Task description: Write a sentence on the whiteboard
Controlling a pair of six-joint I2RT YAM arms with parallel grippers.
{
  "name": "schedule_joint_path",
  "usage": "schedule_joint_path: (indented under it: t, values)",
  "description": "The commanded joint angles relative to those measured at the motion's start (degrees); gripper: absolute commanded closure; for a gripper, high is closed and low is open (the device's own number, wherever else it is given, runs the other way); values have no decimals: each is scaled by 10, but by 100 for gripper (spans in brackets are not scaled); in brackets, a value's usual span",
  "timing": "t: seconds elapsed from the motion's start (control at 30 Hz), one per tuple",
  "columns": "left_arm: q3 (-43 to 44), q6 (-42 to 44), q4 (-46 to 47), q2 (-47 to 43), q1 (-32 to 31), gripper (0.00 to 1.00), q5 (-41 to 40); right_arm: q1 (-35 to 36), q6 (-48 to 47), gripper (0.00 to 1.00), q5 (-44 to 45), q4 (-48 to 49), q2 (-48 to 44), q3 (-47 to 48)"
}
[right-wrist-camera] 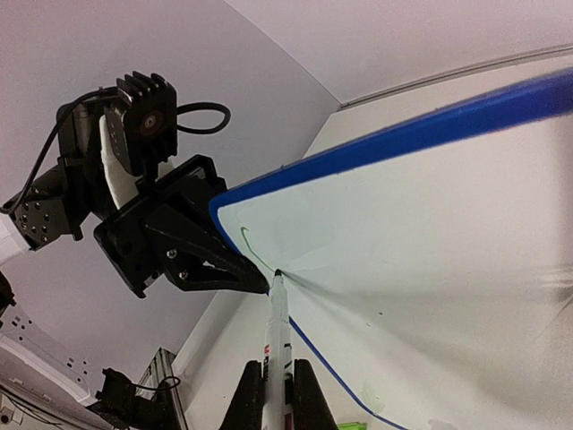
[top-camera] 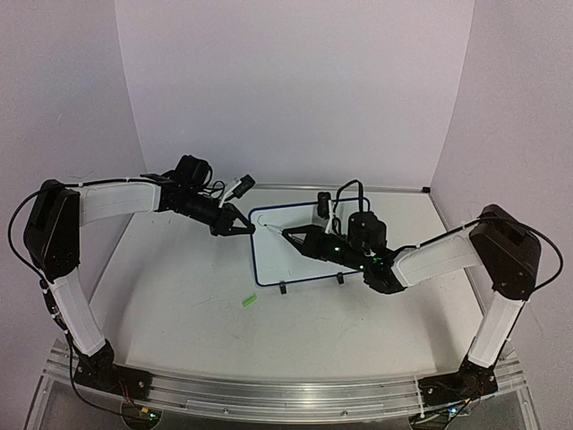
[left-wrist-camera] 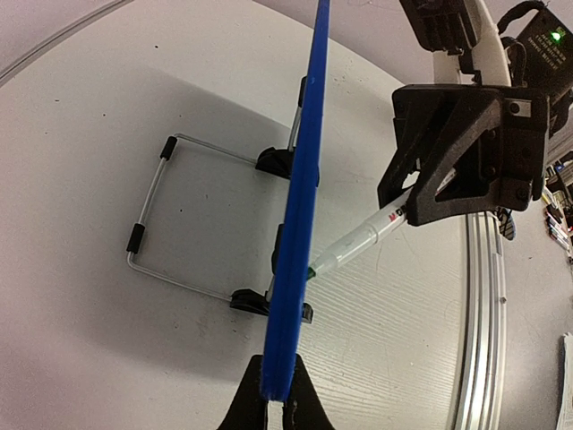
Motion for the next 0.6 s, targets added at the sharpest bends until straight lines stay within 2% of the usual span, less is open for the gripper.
schedule_joint_path:
  t: [0.0,0.57]
  values:
    - [17,13,-34,-7,-6,100,-17,-4,-3,100,51,13,-28,-8]
    - [19,12,-34,-5,-6,100,-19,-4,7,100,33,5,2,-18]
